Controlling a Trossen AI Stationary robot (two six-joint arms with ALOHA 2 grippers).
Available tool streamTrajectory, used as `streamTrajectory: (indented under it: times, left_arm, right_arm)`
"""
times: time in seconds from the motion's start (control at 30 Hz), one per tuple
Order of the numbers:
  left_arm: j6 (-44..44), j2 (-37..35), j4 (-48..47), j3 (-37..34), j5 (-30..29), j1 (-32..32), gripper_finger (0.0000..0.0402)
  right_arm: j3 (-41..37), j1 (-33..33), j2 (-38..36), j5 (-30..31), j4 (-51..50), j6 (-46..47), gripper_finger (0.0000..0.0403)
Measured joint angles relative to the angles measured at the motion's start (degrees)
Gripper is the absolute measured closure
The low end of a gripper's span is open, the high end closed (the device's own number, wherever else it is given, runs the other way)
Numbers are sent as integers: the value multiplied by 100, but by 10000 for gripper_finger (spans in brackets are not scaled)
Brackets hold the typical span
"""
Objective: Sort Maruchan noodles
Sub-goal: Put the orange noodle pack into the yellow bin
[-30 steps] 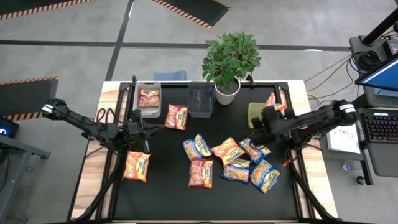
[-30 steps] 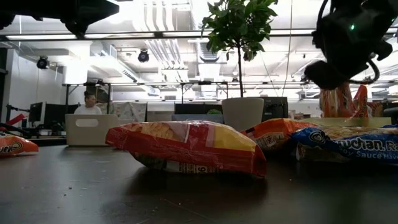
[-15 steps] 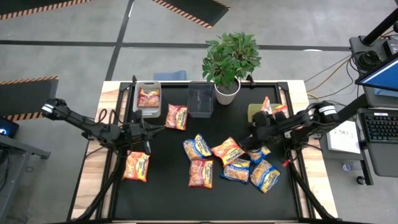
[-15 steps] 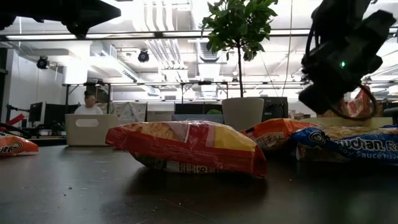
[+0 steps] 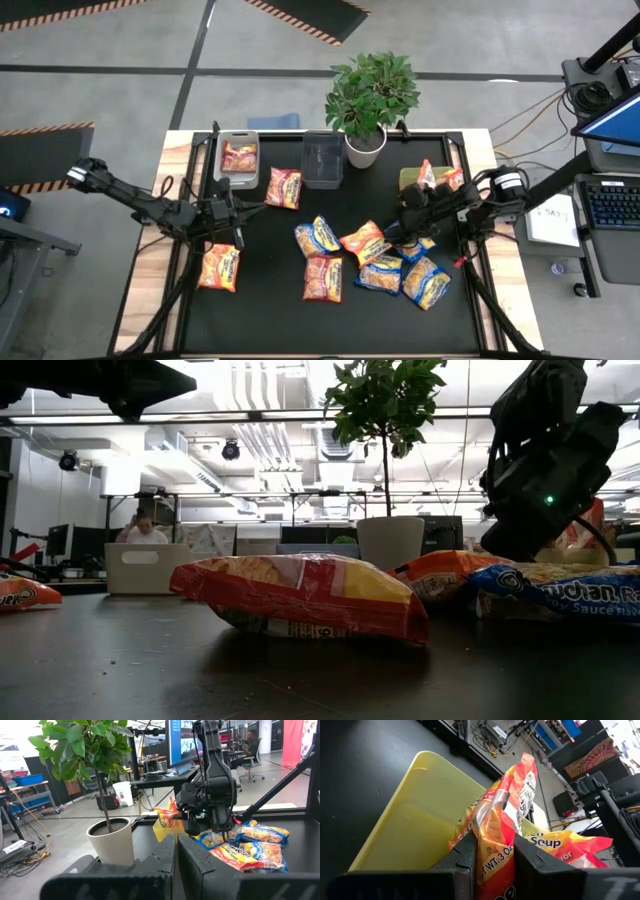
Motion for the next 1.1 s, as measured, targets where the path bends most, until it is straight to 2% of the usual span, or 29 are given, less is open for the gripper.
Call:
streamTrajectory:
  times: [0.17,0.6,0.87,1.1]
  left_arm:
    - [0,0,0,0,0,0,402]
    - [-38,2,0,0,0,0,402]
    - [-46,4,0,0,1,0,402]
    - [-101,2,0,0,1,0,402]
  right_arm:
    - [-2,1,-84,-36,61,3,327]
    - [-2,-1,-699,-178,85,-232,254]
    - [-2,-1,-1342,-330,67,-296,225]
    - [-2,-1,-2196,-326,51,-392,225]
